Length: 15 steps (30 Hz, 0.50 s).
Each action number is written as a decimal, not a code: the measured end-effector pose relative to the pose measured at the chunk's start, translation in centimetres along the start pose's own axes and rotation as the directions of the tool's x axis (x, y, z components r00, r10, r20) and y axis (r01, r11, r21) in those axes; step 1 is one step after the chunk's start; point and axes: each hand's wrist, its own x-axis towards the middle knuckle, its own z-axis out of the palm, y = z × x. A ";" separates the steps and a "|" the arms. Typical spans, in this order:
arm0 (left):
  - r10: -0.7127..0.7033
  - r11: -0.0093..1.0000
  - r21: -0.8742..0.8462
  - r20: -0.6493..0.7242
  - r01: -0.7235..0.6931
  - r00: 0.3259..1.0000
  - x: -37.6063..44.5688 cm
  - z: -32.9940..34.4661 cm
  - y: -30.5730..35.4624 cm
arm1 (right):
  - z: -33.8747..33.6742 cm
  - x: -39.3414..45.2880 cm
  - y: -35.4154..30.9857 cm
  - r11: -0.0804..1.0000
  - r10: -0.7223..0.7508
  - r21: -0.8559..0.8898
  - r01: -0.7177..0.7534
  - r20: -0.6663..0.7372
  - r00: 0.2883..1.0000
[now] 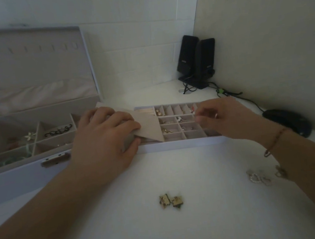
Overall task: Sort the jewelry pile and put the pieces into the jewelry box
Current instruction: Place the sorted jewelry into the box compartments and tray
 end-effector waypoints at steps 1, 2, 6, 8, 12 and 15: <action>0.002 1.000 -0.003 0.001 -0.002 1.000 0.0 0.0 0.0 | -0.9 -0.7 0.0 1.000 -0.010 -0.021 0.010 -0.003 1.000; 0.003 1.000 -0.005 0.003 -0.002 1.000 0.0 0.1 0.0 | -1.8 -1.7 0.1 0.999 -0.021 -0.041 0.021 0.002 1.000; -0.008 1.000 -0.001 0.010 0.008 1.000 0.0 0.1 0.0 | -4.1 -7.1 0.8 0.976 0.089 -0.212 -0.053 0.166 0.982; -0.014 1.000 0.001 0.013 0.014 1.000 0.0 0.1 0.0 | -4.1 -9.7 1.0 0.947 0.189 -0.303 -0.106 0.260 0.947; -0.020 1.000 0.003 0.013 0.020 1.000 0.1 0.0 0.1 | -3.7 -12.4 0.4 0.940 0.163 -0.340 -0.033 0.364 0.917; -0.018 1.000 0.003 0.014 0.018 1.000 0.1 0.0 0.2 | -3.2 -12.8 0.6 0.926 0.047 -0.367 0.088 0.343 0.938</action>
